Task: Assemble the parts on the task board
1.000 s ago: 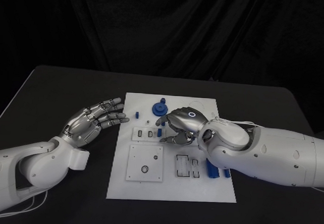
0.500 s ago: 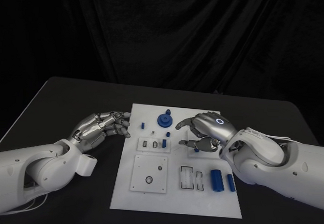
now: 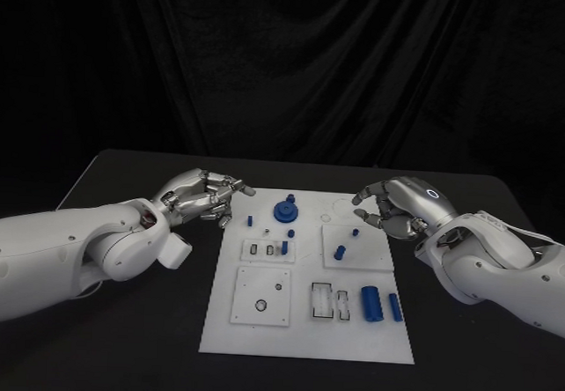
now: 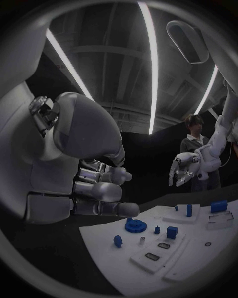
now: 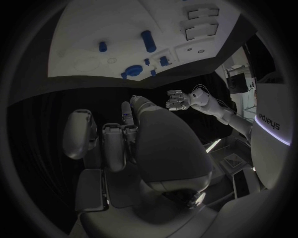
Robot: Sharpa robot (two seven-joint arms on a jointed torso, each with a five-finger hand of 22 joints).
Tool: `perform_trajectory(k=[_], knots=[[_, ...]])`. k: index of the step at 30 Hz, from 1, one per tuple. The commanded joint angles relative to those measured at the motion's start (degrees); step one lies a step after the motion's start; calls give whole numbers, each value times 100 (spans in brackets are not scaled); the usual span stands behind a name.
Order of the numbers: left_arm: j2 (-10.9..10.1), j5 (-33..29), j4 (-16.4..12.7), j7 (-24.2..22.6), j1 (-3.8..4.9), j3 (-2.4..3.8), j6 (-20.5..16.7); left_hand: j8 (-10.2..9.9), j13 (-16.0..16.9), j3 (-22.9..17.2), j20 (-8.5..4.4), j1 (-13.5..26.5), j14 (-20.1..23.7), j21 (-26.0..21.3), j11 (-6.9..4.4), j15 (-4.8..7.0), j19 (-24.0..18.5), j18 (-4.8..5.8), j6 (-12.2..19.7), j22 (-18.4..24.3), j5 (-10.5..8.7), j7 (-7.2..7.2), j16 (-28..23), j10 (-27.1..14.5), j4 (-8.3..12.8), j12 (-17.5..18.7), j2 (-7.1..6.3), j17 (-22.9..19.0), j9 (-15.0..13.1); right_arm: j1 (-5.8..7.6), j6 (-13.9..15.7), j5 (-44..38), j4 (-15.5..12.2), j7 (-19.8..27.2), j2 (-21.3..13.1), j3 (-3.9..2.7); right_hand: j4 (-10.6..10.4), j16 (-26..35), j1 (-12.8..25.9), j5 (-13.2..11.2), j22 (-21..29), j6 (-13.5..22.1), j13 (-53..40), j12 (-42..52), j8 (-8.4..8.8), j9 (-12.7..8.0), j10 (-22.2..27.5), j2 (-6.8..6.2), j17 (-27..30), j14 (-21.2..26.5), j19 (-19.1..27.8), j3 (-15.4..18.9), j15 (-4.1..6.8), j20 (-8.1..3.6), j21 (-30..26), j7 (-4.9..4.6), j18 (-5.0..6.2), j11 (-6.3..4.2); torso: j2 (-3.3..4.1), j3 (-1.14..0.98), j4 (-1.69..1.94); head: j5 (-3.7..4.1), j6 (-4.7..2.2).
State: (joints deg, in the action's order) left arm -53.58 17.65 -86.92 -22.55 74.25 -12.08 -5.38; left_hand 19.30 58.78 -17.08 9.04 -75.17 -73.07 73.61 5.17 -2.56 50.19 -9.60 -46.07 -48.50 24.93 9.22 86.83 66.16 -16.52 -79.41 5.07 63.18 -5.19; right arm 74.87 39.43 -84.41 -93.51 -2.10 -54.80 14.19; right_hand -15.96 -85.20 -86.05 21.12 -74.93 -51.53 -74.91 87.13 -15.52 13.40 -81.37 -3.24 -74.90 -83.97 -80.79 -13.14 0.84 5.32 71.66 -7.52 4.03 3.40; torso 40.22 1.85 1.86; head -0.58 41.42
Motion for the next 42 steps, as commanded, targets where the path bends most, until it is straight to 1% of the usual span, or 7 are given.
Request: perform_trajectory(k=[1,3,8,16,21,29,42], knots=[[148,1349,80,1073,46,1,-46,116,1547,114,-37,-33,-691,360,-34,39,587,210,-61,-635,-102,-36,222,1120,9,-590,-5,1092,-65,-138,726,1138,106,899,-81,3,-11,81,-9,95,-953,-148,-620,-48,-104,10,77,16,-1043,-301,-3,-26,-15,27,17,36,19,-47,-277,-127,-23,-27,152],[237,1744,96,1379,64,2,-28,161,2078,179,-60,-13,-933,526,-60,54,941,266,-56,-964,-186,-55,269,1521,14,-766,-20,1466,-96,-224,816,1475,139,1155,-141,3,20,117,-67,218,-960,-212,-565,-73,-162,22,113,5,-1009,-289,-22,-64,16,2,40,65,15,-78,-297,-133,-25,-29,155],[516,2968,61,2309,110,2,3,401,3122,396,-118,157,-1693,958,-129,127,2012,487,-294,-2033,-457,-155,317,2384,1,-1059,-65,2682,-251,-448,929,2343,177,1731,-311,3,19,150,-100,383,-974,-262,-483,-115,-253,36,145,12,-975,-289,-61,-119,53,-36,88,103,2,-116,-494,-219,-84,-57,355],[1052,4372,179,3574,136,2,174,1213,3122,924,-349,635,-1693,1258,-374,369,2852,662,-508,-2881,-1176,-420,317,2384,-5,-1059,-41,2682,-1085,-620,1016,2856,175,2237,-477,2,15,147,-112,578,-977,-268,-438,-140,-322,46,151,6,-972,-304,-80,-167,79,-64,97,122,-1,-138,-800,-343,-213,-153,781],[1397,4639,373,4240,144,3,300,1903,3122,1251,-502,930,-1693,1282,-521,513,3006,690,-336,-3018,-1462,-558,317,2384,-5,-1059,0,2682,-2109,-644,1003,2917,162,2318,-521,2,13,148,-111,598,-979,-266,-435,-141,-328,47,150,4,-970,-305,-85,-172,81,-67,104,123,-3,-140,-921,-394,-255,-132,858],[1767,5177,551,5130,182,3,747,2329,3122,1605,-576,1256,-1693,1249,-593,588,3038,688,-142,-3024,-1715,-635,317,2384,7,-1059,4,2682,-3124,-653,955,2942,152,2272,-574,1,11,150,-107,638,-980,-261,-433,-142,-341,48,144,-7,-966,-308,-90,-178,86,-72,106,125,-3,-143,-935,-412,-261,-99,858],[2287,5380,1009,5685,199,3,1286,2431,3122,1640,-662,1231,-1693,1251,-687,680,3127,704,-219,-3098,-1526,-733,317,2384,43,-1059,42,2682,-3664,-654,937,2947,147,2201,-593,1,1,142,-87,679,-976,-221,-402,-156,-342,40,160,-39,-971,-318,-94,-180,89,-79,97,120,-1,-143,-961,-417,-273,-145,858]])
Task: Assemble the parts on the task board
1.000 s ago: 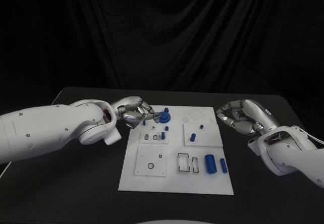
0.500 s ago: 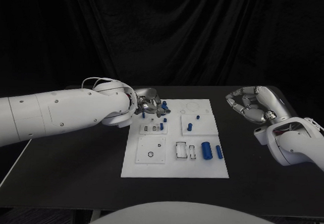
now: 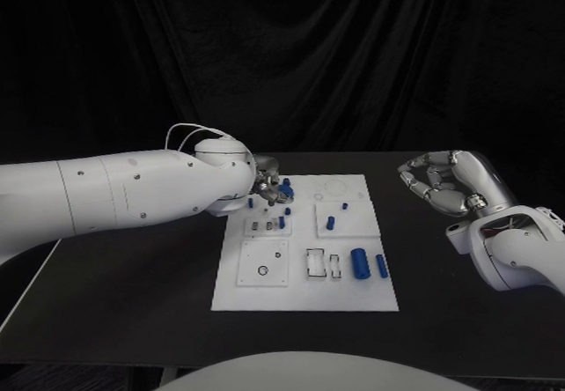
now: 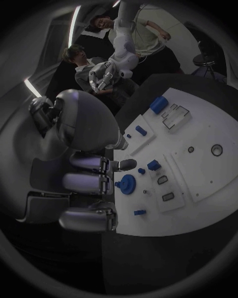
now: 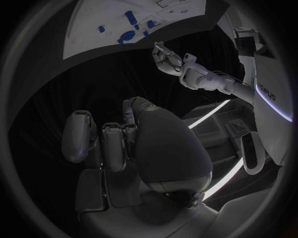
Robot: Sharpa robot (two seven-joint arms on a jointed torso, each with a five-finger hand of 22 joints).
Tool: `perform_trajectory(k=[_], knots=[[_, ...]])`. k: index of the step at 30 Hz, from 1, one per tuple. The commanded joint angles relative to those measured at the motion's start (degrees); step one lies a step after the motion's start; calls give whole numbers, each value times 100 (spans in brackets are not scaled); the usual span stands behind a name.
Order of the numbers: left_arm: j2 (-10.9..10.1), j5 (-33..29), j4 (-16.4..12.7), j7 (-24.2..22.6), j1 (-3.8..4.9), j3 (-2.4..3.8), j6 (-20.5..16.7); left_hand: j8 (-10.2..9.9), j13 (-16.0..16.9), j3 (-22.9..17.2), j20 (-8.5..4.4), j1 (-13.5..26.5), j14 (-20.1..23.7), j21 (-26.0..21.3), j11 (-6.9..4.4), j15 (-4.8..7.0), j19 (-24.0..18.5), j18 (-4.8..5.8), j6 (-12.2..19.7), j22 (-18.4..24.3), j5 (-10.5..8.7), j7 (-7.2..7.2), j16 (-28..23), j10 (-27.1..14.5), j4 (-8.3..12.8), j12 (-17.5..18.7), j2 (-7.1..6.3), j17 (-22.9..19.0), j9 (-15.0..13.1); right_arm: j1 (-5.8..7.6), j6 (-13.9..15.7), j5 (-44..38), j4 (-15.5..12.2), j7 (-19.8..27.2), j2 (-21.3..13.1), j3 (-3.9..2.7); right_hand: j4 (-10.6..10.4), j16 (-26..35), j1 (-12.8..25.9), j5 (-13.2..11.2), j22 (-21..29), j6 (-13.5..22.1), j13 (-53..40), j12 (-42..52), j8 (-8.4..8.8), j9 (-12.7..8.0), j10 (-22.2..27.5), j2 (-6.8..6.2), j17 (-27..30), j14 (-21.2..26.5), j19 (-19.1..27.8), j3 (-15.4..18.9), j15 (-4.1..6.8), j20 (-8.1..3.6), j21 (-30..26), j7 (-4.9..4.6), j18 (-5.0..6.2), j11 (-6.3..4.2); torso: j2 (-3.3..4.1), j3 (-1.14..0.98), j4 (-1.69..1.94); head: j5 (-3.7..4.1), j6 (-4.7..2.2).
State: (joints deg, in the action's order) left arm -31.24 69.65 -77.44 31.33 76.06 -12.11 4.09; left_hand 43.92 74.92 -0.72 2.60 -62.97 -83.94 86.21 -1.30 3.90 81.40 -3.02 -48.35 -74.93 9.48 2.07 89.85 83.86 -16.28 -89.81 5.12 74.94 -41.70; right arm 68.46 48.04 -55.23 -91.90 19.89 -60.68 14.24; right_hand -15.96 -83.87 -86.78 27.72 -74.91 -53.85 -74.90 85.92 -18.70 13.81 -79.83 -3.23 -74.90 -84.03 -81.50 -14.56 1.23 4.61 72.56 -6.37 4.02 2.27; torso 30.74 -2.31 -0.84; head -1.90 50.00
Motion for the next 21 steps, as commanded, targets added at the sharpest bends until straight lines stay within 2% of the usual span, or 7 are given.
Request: perform_trajectory(k=[1,4,6,14,21], knots=[[91,182,104,308,17,6,354,-44,1508,5,-21,11,-606,-14,-41,35,0,44,11,-446,23,-19,15,614,20,-19,36,1506,-17,-13,77,29,-15,-1,-4,-4,1,10,-13,20,-979,12,-402,-35,-25,-1,6,-41,-971,-312,-23,-38,50,-8,7,5,0,-29,-18,0,2,-12,0],[217,188,249,330,15,5,383,-152,1508,9,-31,13,-606,-33,-40,40,-24,37,31,-411,36,-11,15,614,17,-19,32,1506,-35,-13,79,29,-24,-11,-7,-4,2,6,-12,37,-977,29,-399,-37,-22,-5,7,-52,-973,-315,-23,-41,51,-9,1,2,1,-28,-18,4,4,-8,0],[276,190,315,332,13,5,384,-319,1508,11,-32,9,-606,-56,-27,34,-48,30,48,-378,48,9,15,614,19,-19,30,1506,-48,-13,77,29,-34,-23,-14,-4,2,6,-12,37,-977,29,-399,-37,-22,-5,7,-52,-973,-315,-23,-41,51,-9,1,2,1,-28,-18,6,6,-6,0],[403,193,495,307,-4,4,320,-680,1508,10,-12,13,-606,-93,4,9,-70,21,-25,-340,101,45,15,614,13,-19,40,1506,-57,-13,60,29,-36,-57,-14,-4,10,3,-18,60,-977,45,-396,-39,-21,-9,6,-65,-974,-319,-27,-49,51,-11,3,0,1,-28,-29,-2,-6,-41,0],[478,193,628,214,-39,3,277,-865,1508,5,0,17,-606,-111,16,-3,-78,17,-100,-326,140,56,15,614,18,-19,52,1506,-53,-14,70,29,-45,-42,-2,-5,18,-5,-28,86,-976,55,-397,-39,-24,-11,1,-71,-980,-324,-28,-60,52,-12,-2,-2,2,-27,-24,-2,-16,-78,0]])
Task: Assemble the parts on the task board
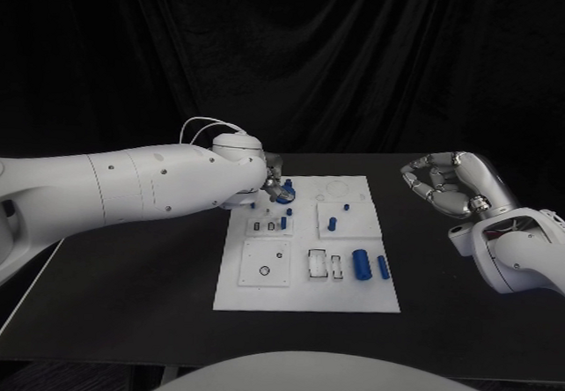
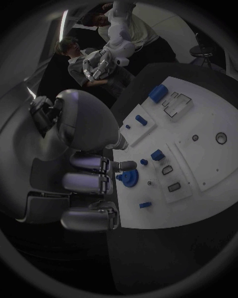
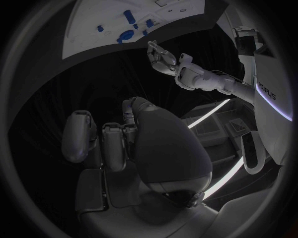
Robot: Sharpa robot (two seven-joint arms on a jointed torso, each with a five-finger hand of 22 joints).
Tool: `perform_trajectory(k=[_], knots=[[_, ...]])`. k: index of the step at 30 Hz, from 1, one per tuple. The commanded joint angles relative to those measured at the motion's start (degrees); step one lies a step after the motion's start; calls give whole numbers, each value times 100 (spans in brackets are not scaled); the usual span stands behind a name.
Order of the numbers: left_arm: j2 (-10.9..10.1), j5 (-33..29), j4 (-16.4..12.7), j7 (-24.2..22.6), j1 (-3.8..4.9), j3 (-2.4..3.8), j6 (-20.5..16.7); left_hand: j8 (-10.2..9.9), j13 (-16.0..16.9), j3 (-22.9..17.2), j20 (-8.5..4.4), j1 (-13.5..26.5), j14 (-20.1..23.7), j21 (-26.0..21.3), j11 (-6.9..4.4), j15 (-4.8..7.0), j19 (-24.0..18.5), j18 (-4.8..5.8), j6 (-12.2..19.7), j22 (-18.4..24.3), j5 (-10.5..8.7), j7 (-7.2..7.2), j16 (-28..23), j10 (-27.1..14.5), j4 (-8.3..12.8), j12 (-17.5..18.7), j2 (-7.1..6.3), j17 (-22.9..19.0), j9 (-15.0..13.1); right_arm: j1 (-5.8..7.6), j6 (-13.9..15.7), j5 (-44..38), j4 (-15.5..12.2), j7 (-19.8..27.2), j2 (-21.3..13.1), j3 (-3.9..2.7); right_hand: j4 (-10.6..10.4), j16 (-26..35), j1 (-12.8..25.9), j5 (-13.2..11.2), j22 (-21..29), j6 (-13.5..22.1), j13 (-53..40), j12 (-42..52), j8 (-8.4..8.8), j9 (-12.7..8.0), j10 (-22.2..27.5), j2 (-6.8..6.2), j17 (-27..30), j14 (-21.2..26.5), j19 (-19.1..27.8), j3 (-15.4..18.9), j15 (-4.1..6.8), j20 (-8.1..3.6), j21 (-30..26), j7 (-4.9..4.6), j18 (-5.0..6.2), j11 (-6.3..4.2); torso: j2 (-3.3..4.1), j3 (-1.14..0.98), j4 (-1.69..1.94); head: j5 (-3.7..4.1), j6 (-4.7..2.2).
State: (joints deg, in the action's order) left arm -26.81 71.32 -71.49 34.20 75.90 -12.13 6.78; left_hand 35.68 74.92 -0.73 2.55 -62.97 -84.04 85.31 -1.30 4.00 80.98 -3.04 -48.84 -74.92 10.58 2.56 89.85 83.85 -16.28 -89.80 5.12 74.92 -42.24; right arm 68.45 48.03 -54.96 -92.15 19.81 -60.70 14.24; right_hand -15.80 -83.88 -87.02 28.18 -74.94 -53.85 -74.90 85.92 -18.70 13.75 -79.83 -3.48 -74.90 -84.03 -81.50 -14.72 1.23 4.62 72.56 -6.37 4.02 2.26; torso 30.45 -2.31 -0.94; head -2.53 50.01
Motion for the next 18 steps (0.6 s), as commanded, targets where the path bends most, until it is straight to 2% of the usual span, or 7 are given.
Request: perform_trajectory(k=[1,8,18], knots=[[46,27,50,-85,-31,5,5,-41,1508,5,5,18,-596,-21,17,-13,-37,18,-51,-328,29,7,15,615,18,-20,52,1508,0,-13,71,3,-21,-32,0,-5,2,-4,-4,39,-972,55,-397,-39,-24,-5,1,-47,-980,-324,-28,-44,52,-12,-2,-2,2,-27,1,-3,-5,-16,-1],[124,27,167,-184,-112,4,-5,-186,1508,-18,11,-26,-596,-38,18,-16,-47,14,-119,-312,94,10,15,615,49,-20,47,1508,-8,-12,65,3,-23,-43,19,-5,9,-13,-12,63,-973,57,-405,-36,-30,-6,-9,-52,-986,-330,-33,-54,53,-13,3,-3,1,-27,-3,-10,-11,-38,-1],[196,27,307,-302,-257,4,-40,-224,1508,-25,12,-35,-596,-47,20,-18,-59,10,-132,-297,106,12,15,615,53,-20,50,1508,-8,-12,59,3,-19,-42,49,-5,14,-18,-17,77,-974,60,-397,-38,-32,-7,-4,-54,-990,-333,-37,-60,53,-14,6,-3,0,-27,-12,-14,-16,-57,-1]])
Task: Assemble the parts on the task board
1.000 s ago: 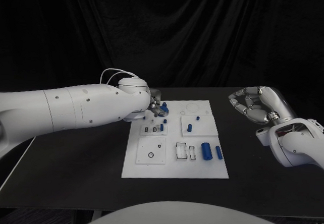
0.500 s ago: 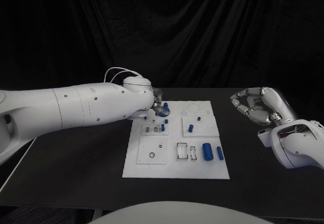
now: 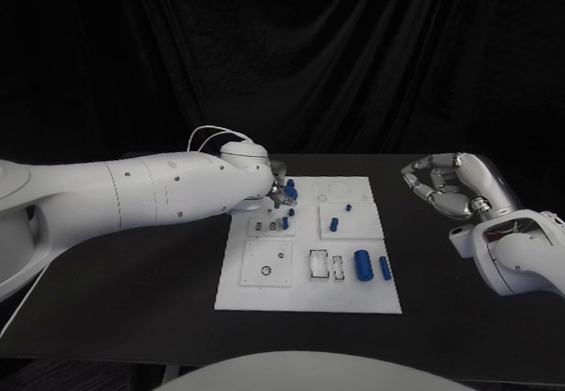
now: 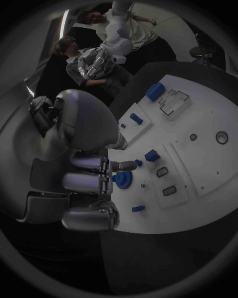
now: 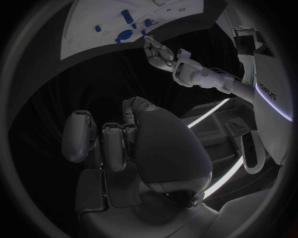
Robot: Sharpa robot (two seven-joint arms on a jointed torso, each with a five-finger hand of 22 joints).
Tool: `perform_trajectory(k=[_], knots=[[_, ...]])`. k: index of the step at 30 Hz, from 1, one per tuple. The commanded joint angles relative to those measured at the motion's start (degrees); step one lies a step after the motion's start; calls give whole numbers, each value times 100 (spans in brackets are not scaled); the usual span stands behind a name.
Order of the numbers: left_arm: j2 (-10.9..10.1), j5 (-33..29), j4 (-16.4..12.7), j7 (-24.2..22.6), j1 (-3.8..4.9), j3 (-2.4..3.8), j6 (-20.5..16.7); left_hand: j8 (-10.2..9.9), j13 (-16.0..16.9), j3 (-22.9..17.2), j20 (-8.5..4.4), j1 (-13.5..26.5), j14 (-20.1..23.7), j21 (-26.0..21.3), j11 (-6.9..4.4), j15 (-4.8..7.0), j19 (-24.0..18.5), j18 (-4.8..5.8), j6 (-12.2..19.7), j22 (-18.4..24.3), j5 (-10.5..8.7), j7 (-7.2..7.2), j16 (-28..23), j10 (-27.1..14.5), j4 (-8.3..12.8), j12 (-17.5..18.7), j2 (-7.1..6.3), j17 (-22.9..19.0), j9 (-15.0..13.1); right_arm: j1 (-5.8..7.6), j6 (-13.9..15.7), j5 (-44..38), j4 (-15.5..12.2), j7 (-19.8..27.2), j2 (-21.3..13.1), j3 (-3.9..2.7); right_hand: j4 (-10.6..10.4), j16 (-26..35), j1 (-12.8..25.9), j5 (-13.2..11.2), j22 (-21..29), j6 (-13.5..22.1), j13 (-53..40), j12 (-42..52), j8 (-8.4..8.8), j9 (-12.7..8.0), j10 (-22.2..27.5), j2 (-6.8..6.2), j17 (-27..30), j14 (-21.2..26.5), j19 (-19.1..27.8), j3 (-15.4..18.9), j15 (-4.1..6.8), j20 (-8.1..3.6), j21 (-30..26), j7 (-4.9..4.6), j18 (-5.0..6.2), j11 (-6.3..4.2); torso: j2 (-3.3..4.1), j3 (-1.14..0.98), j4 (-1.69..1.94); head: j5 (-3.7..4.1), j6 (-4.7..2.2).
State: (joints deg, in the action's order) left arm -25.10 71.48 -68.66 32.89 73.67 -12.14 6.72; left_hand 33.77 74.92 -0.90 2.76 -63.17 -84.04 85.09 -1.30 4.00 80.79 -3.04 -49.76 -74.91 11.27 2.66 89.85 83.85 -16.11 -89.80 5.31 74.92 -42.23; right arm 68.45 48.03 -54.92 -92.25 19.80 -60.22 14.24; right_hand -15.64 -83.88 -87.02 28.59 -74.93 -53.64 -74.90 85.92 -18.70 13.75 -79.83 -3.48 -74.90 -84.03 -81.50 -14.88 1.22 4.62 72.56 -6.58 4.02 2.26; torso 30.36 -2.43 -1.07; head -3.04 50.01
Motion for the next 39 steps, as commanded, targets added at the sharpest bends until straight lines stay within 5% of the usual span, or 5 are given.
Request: perform_trajectory(k=[1,18,39], knots=[[31,11,36,-177,-47,5,-40,-33,1508,-8,-9,-15,-596,-24,19,-17,-39,10,-40,-298,38,2,15,615,36,-20,31,1508,-9,-12,59,-2,-9,-42,1,-4,-3,-18,-17,37,-975,39,-397,-38,-33,-7,-4,-54,-990,-333,-37,-44,54,-14,6,18,0,-27,-6,-3,-5,-6,-1],[126,11,205,-232,-244,6,-268,-162,1508,-36,-4,-57,-596,-45,22,-20,-57,4,-108,-276,97,2,15,615,65,-20,28,1508,-19,-12,24,-2,-11,-54,10,-4,8,-28,-30,65,-977,45,-394,-40,-39,-9,-4,-62,-998,-340,-44,-57,55,-16,14,17,-1,-28,-11,-10,-12,-14,-1],[151,11,325,-189,-389,6,-229,-211,1508,-43,-4,-50,-596,-51,18,-19,-56,3,-191,-275,129,-5,15,615,59,-20,28,1508,-42,-13,-15,-2,-3,-91,-1,-4,17,-33,-39,80,-976,48,-387,-42,-42,-10,-1,-65,-1000,-343,-45,-65,56,-17,10,17,0,-28,-13,-17,-22,-14,-1]])
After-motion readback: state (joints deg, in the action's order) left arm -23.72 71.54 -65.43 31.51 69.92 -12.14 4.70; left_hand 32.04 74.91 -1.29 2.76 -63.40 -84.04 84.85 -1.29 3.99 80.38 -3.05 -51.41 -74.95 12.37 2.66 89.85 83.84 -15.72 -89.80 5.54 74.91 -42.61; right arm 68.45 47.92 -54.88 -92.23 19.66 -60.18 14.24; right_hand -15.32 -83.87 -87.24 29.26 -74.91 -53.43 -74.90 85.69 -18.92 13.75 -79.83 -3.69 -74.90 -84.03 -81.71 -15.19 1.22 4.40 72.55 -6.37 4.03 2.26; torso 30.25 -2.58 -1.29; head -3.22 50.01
